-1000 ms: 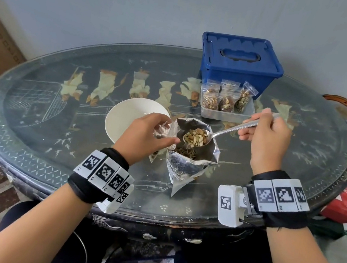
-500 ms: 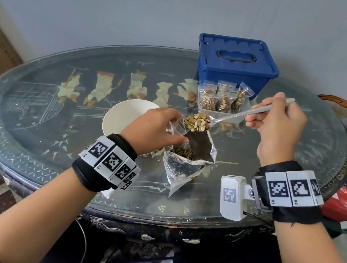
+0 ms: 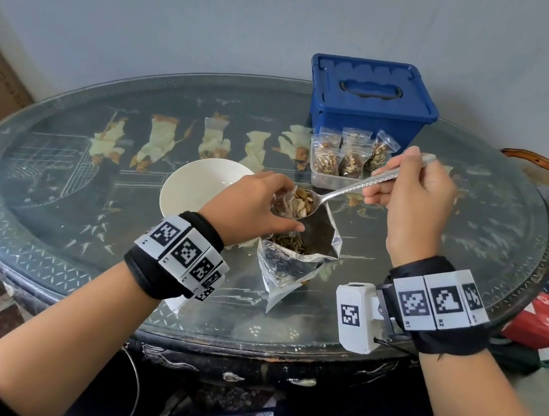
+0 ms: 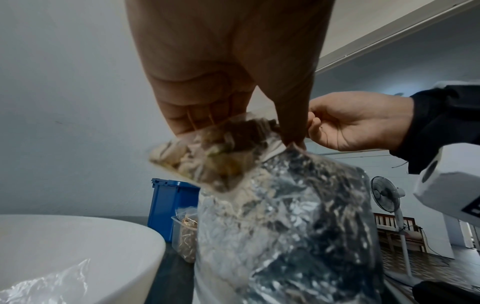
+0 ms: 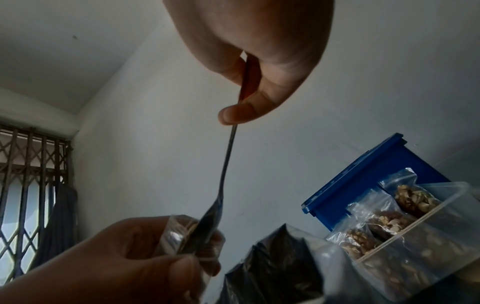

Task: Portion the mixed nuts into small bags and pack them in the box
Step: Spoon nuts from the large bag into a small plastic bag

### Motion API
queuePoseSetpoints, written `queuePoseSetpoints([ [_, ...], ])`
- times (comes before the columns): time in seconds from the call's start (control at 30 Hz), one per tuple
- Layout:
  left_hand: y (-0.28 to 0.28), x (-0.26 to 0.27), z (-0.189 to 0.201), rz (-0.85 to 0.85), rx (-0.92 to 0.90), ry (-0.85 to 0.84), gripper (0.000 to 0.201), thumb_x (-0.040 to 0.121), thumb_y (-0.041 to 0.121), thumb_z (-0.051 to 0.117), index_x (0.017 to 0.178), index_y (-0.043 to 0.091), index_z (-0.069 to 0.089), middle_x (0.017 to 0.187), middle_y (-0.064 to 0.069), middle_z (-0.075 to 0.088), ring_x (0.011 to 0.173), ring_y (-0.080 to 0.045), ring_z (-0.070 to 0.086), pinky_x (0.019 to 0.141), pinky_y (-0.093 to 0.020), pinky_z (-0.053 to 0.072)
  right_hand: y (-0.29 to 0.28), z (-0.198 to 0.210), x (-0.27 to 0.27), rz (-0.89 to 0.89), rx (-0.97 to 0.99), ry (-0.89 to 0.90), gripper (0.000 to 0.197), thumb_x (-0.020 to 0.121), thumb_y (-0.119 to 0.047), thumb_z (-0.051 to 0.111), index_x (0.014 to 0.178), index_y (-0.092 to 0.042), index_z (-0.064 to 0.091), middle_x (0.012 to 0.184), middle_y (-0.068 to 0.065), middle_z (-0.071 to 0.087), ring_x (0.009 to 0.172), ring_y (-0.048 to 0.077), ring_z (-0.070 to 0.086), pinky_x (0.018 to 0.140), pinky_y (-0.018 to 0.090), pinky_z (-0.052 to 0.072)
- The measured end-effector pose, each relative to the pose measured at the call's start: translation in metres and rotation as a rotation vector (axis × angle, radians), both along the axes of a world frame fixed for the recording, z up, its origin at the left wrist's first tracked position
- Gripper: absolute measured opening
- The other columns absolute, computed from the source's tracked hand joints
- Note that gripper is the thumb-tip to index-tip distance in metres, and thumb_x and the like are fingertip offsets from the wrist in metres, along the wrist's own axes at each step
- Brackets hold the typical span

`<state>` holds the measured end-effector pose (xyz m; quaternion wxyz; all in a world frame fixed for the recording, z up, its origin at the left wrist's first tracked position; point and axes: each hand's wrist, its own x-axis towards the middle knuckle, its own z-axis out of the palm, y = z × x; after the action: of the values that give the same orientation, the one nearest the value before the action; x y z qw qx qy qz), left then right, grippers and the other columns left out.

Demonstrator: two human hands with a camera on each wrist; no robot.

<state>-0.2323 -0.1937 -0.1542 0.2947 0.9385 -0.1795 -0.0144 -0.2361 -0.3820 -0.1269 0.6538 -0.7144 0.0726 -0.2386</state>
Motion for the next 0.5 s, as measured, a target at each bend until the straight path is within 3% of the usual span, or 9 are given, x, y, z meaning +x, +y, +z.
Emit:
queuePoseSetpoints([
  [0.17,-0.001,-0.001,-0.003,0.002,-0.021,-0.004,0.059,0.074,0.042,0.072,0.121,0.011,0.052,0.110,-0.002,0.058,0.089,-0.009,0.047,0.074,-0.012,0.033,0.010,0.001,-0.004,0.059,-0.071,-0.057,0.030,0.100,-0.016,0.039,0.075,-0.010,0.054,0.061,0.005,0.060,0.046,0.012,0.062,0.043,0.023,0.050],
  [0.33,0.002,-0.004,-0.008,0.040,-0.112,-0.054,0.057,0.074,0.038,0.074,0.119,0.009,0.054,0.104,0.002,0.056,0.091,-0.010,0.048,0.075,-0.013,0.035,0.022,0.008,-0.006,0.139,-0.172,-0.150,0.029,0.099,-0.015,0.041,0.073,-0.014,0.053,0.061,-0.002,0.059,0.049,0.017,0.064,0.043,0.027,0.051],
  [0.5,0.006,-0.007,-0.014,0.096,-0.209,-0.055,0.054,0.071,0.035,0.077,0.114,0.008,0.055,0.093,0.000,0.059,0.083,-0.018,0.055,0.075,-0.029,0.047,0.030,0.016,-0.006,0.219,-0.286,-0.257,0.024,0.098,-0.018,0.043,0.079,-0.009,0.054,0.062,-0.006,0.058,0.049,0.012,0.063,0.045,0.029,0.051],
])
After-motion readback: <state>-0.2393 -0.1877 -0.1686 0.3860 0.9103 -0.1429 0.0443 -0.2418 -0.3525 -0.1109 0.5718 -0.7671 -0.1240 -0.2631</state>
